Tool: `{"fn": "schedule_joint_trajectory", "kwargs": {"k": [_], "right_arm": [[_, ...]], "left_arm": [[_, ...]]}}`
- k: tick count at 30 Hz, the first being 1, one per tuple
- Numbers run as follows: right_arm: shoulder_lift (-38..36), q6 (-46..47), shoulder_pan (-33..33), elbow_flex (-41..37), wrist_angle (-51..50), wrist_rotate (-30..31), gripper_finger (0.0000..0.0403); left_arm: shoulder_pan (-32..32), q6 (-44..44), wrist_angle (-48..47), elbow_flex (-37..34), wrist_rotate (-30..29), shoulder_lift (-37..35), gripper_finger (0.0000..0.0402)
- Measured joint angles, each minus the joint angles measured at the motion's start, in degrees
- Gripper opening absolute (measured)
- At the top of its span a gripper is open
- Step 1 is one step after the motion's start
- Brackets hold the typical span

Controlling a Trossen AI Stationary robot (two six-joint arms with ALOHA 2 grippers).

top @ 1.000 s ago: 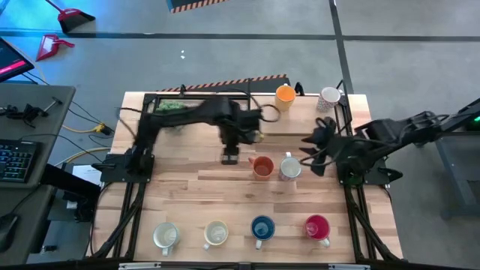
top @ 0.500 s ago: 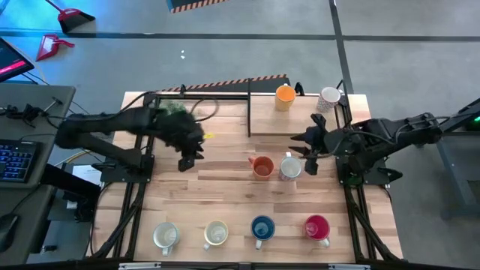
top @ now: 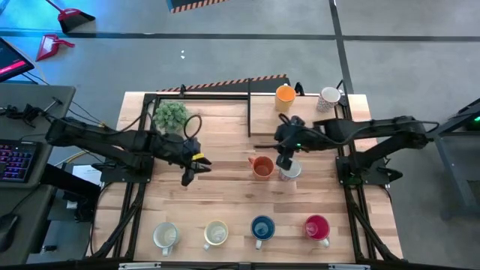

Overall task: Place coffee mugs
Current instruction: Put the orange mug on the shelf

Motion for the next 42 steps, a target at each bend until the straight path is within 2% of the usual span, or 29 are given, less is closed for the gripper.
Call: {"fn": "schedule_joint_trajectory", "kwargs": {"k": [8, 11, 18, 32, 37, 42], "right_arm": [[7.5, 2.4, -3.8, 0.0, -1.0, -4.6, 0.0117], [10.9, 2.7, -4.0, 0.0, -1.0, -4.7, 0.0120], [17.2, 0.9, -3.9, 0.0, -0.8, -10.6, 0.0119], [19.0, -11.0, -5.4, 0.0, 5.0, -13.4, 0.0119], [22.0, -19.0, -6.4, 0.0, 5.6, -16.4, 0.0119], [24.2, -26.3, -6.5, 0.0, 6.0, -16.8, 0.0119]], "left_arm": [[-1.0, -0.1, -0.1, -1.8, 0.0, -0.3, 0.0119], [-1.0, -0.1, -1.0, -1.8, 0.0, -0.3, 0.0119], [-1.0, 0.3, -1.2, -1.8, 0.0, -0.3, 0.0119], [-1.0, 0.1, -1.5, -1.8, -0.1, -0.2, 0.0119], [-1.0, 0.0, -1.7, -1.8, -0.1, -0.2, 0.0119], [-1.0, -0.2, -1.7, -1.8, 0.0, -0.2, 0.0119]]}}
